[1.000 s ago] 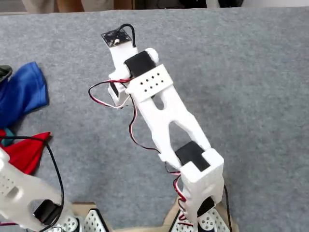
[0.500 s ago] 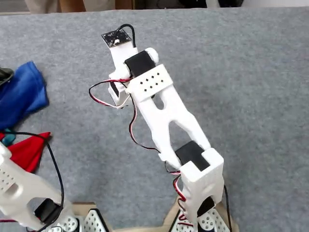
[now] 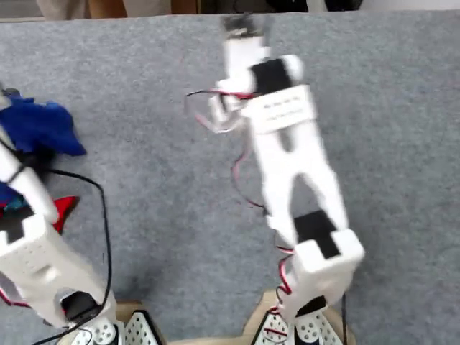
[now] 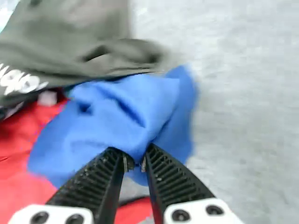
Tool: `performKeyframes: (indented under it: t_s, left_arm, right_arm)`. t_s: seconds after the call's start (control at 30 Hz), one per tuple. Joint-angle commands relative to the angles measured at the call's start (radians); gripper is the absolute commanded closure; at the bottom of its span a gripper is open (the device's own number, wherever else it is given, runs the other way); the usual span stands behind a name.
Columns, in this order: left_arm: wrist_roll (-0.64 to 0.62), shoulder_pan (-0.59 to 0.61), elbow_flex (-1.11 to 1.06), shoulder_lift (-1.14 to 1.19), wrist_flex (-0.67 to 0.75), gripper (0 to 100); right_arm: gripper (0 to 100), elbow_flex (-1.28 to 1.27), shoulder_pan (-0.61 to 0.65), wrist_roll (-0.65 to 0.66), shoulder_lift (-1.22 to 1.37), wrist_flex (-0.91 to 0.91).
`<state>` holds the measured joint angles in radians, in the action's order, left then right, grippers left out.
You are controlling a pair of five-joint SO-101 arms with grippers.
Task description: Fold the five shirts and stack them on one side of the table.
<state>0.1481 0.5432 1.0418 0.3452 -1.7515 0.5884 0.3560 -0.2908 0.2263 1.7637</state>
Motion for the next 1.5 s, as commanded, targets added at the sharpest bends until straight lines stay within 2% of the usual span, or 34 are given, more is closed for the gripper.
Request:
performKeyframes:
  t_s: [0.0,0.2,0.37,0.53,0.67,0.73,0.83,0.9,1.07,1.17,1.27,1.33,1.47]
  left_arm:
    - [-0.009,-0.199,-0.074,-0.199,-0.009,98]
    - [-0.015,-0.574,-0.354,-0.384,-0.008,98]
    - [-0.106,-0.852,-0.502,-0.429,-0.006,98]
    - [-0.132,-1.019,-0.566,-0.397,0.002,98]
    - [-0.152,-1.065,-0.572,-0.366,0.008,96]
    - [-0.238,-1.060,-0.577,-0.363,0.003,87]
    - [-0.387,-1.000,-0.577,-0.366,-0.003,64]
    - [-0.434,-0.951,-0.580,-0.366,-0.008,52]
    - [-0.373,-0.865,-0.621,-0.367,-0.008,59]
    - [-0.341,-0.799,-0.701,-0.424,-0.009,64]
    - [-0.350,-0.703,-0.835,-0.556,-0.009,61]
    - [-0.344,-0.614,-0.934,-0.679,-0.009,59]
    - [-0.258,-0.396,-1.115,-0.949,-0.008,58]
  right_arm:
    - [70.6,0.050,-0.136,-0.002,-0.139,0.015]
    - [70.6,0.042,-0.371,0.110,-0.246,0.017]
    - [70.6,0.041,-0.579,0.216,-0.282,0.017]
    - [70.4,0.013,-0.760,0.305,-0.286,0.018]
    - [70.2,-0.107,-0.839,0.434,-0.289,0.018]
    - [70.2,-0.176,-0.846,0.491,-0.291,0.018]
    - [70.2,-0.257,-0.839,0.545,-0.298,0.018]
    - [70.2,-0.308,-0.816,0.574,-0.320,0.018]
    - [70.4,-0.414,-0.700,0.585,-0.390,0.017]
    - [70.4,-0.449,-0.568,0.583,-0.418,0.017]
    - [70.5,-0.463,-0.397,0.574,-0.426,0.017]
    - [70.5,-0.453,-0.269,0.514,-0.426,0.015]
    - [70.5,-0.415,0.005,0.430,-0.417,0.003]
